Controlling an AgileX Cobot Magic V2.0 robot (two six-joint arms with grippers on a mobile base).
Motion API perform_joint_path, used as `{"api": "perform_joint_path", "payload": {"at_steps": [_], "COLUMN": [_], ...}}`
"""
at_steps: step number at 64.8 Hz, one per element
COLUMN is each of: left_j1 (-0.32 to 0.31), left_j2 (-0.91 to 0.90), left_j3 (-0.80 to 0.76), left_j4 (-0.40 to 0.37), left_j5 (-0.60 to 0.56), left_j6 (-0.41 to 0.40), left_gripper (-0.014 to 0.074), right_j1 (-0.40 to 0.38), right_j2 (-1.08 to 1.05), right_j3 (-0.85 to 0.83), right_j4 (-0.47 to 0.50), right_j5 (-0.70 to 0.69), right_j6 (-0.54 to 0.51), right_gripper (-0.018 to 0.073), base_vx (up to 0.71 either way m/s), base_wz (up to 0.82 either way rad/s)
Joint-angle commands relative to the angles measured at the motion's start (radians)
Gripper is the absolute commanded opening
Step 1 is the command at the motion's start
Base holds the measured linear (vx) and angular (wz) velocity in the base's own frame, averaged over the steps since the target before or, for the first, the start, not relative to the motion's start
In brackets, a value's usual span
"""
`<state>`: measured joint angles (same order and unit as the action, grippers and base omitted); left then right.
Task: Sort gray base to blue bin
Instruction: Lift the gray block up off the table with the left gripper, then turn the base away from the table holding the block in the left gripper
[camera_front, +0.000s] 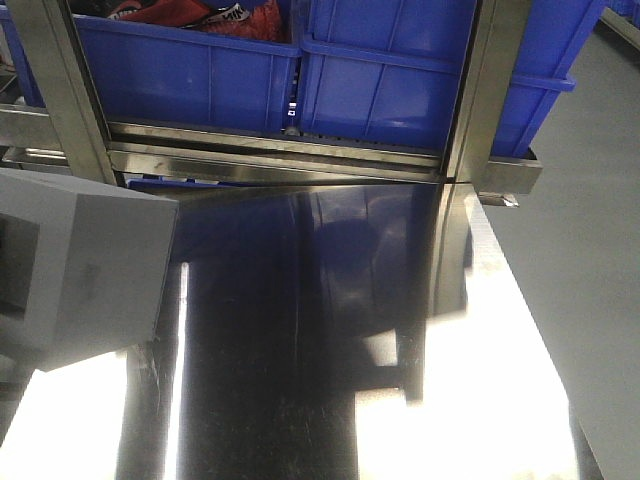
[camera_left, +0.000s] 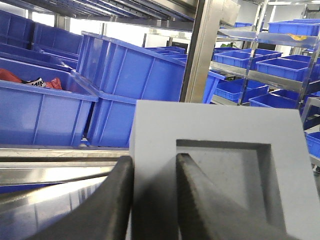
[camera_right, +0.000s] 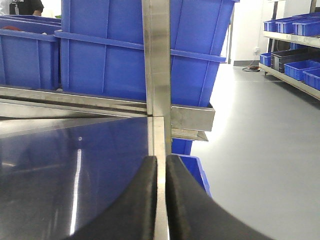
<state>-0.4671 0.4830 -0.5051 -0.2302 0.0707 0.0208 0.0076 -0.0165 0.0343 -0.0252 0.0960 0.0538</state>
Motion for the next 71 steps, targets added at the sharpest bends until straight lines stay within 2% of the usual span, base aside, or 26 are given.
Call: {"api": "perform_joint_path", "payload": {"at_steps": [1, 71], "left_j1": [-0.006, -0.006], "left_j2": [0.0, 0.0], "left_j3": [-0.031, -0.031], "left_j4": [-0.013, -0.013], "left_j5": [-0.11, -0.11], "left_j6": [-0.006, -0.006], "left_gripper": [-0.0006, -0.0006], "right_j1": [-0.004, -0.004], "right_j2": [-0.009, -0.009], "right_j3": [-0.004, -0.004], "right_j4": [-0.006, -0.006], "right_j5": [-0.08, -0.08], "right_j6": [-0.007, -0.007], "right_gripper": [-0.0004, -0.0004], "base_vx": [0.0, -0.01], "base_wz": [0.0, -0.04]}}
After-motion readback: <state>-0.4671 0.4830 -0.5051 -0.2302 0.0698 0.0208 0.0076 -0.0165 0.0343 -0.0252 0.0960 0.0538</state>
